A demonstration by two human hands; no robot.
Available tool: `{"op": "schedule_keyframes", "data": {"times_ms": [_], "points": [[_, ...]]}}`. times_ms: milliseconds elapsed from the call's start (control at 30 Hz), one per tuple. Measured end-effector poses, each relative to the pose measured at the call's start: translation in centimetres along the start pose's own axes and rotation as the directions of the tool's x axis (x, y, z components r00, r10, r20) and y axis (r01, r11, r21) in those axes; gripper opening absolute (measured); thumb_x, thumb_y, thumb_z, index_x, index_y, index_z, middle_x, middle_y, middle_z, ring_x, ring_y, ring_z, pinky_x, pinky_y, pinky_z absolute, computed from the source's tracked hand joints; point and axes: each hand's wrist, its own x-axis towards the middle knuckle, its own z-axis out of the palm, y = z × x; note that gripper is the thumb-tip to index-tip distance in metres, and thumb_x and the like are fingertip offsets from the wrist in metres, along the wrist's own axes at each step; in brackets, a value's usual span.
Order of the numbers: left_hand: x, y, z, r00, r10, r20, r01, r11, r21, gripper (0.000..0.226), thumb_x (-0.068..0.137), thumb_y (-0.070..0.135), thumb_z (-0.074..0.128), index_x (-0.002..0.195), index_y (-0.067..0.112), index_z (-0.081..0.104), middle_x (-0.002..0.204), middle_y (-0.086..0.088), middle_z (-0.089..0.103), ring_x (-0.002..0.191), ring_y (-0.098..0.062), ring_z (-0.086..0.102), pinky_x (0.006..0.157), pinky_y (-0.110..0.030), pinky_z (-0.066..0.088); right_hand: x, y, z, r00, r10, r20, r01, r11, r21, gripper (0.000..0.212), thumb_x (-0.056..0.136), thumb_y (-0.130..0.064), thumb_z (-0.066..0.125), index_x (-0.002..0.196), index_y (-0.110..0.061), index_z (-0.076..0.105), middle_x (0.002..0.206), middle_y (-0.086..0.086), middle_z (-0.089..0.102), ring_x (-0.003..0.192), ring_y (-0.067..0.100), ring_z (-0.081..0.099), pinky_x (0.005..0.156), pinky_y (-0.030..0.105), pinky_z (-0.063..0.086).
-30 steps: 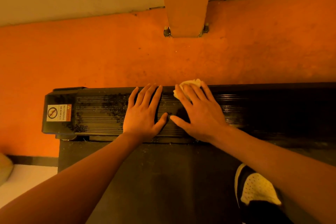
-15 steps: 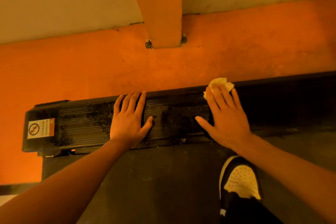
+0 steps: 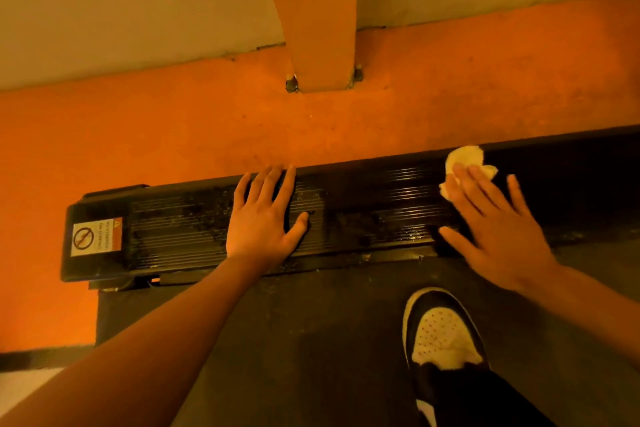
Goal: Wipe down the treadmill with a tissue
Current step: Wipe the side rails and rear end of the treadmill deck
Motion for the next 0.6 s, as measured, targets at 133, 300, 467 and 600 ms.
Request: {"op": "schedule_keyframes", "data": {"times_ms": [133, 300, 467, 600], "points": [[-0.1, -0.1, 0.1, 1.0, 0.005, -0.003, -0.005, 1.0, -0.001, 0.079, 0.102, 0.064, 0.026, 0.166, 0.018, 0.018, 0.168, -0.011, 0.028, 0.157, -0.03, 0.021, 0.126, -0.055, 0.015, 1.9, -4.6, -0.5, 0.999, -0.016, 0.042, 0.014, 0.999, 0.052, 0.092, 0.098, -0.077, 0.007, 0.166, -0.016, 0.019, 0.174, 0.004, 0.006, 0.161, 0.026, 0.001, 0.127, 0.059, 0.008], [0.0, -0.3, 0.4, 1.0, 0.011, -0.012, -0.011, 1.0, -0.011, 0.077, 0.102, 0.062, 0.031, 0.166, 0.019, 0.02, 0.169, -0.01, 0.027, 0.158, -0.028, 0.02, 0.126, -0.054, 0.015, 7.2, -15.9, -0.2, 0.939, -0.342, 0.042, 0.337, 0.936, 0.101, 0.098, 0.091, -0.082, -0.004, 0.167, -0.022, 0.012, 0.174, -0.001, -0.003, 0.159, 0.019, -0.015, 0.128, 0.053, -0.006], [0.0, -0.4, 0.3, 1.0, 0.015, -0.007, -0.015, 1.0, -0.01, 0.077, 0.102, 0.06, 0.03, 0.166, 0.019, 0.018, 0.169, -0.011, 0.027, 0.158, -0.028, 0.02, 0.126, -0.054, 0.015, 5.9, -11.9, -0.4, 0.908, -0.416, 0.046, 0.415, 0.909, 0.045, 0.087, 0.098, -0.076, 0.006, 0.166, -0.022, 0.018, 0.174, -0.002, 0.007, 0.161, 0.019, -0.004, 0.128, 0.057, 0.006], [-0.1, -0.3, 0.3, 1.0, 0.019, -0.011, -0.019, 1.0, -0.012, 0.075, 0.103, 0.06, 0.029, 0.166, 0.022, 0.015, 0.169, -0.011, 0.025, 0.158, -0.029, 0.019, 0.127, -0.054, 0.014, 0.5, -1.6, -0.2, 0.956, -0.28, 0.085, 0.282, 0.959, -0.015, 0.081, 0.103, -0.07, 0.015, 0.164, -0.018, 0.023, 0.174, 0.004, 0.013, 0.161, 0.024, 0.006, 0.123, 0.064, 0.018]]}}
